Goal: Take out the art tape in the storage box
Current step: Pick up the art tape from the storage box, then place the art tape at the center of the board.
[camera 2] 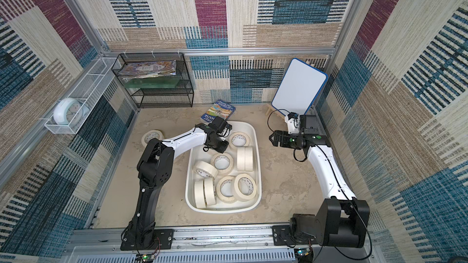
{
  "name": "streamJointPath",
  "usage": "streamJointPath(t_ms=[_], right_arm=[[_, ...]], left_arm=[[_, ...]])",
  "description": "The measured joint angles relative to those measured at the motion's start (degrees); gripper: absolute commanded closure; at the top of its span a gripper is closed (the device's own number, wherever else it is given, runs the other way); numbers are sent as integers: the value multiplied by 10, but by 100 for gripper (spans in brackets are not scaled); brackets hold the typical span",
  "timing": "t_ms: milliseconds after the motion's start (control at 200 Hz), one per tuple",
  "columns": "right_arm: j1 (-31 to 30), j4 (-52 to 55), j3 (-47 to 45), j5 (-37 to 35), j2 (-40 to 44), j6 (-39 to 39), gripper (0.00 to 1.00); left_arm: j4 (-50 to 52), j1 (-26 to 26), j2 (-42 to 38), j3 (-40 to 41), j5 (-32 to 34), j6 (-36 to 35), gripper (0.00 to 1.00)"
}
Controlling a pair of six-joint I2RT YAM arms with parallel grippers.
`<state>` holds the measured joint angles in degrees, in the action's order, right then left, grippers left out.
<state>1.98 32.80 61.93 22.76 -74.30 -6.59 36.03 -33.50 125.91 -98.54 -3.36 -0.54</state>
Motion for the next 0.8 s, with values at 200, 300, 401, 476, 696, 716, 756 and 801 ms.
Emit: streamJointPath(t_ms=[200, 300, 401, 476, 696, 716, 756, 801], right_arm=[[0, 0, -3, 0, 0, 0, 4], [-2, -1, -3, 0, 0, 0, 4], [-5, -1, -7, 0, 0, 0, 4], [-7, -1, -10, -2, 0, 0, 4], [-8, -2, -15, -3, 0, 1, 4], [-9, -2, -16, -3, 0, 2, 4], [-10, -3, -16, -3, 0, 2, 3], [-11, -4, -17, -3, 0, 3, 3]], left_arm=[[29, 0, -38, -31, 4, -11, 100], [40, 0, -67, -57, 6, -18, 100], [52, 0, -102, -77, 8, -27, 100], [61, 4, -134, -84, 8, -31, 100], [68, 82, -223, -63, 8, -35, 100], [66, 94, -228, -55, 7, -34, 100], [60, 120, -238, -32, 3, -28, 100], [52, 150, -247, -3, 1, -19, 100]])
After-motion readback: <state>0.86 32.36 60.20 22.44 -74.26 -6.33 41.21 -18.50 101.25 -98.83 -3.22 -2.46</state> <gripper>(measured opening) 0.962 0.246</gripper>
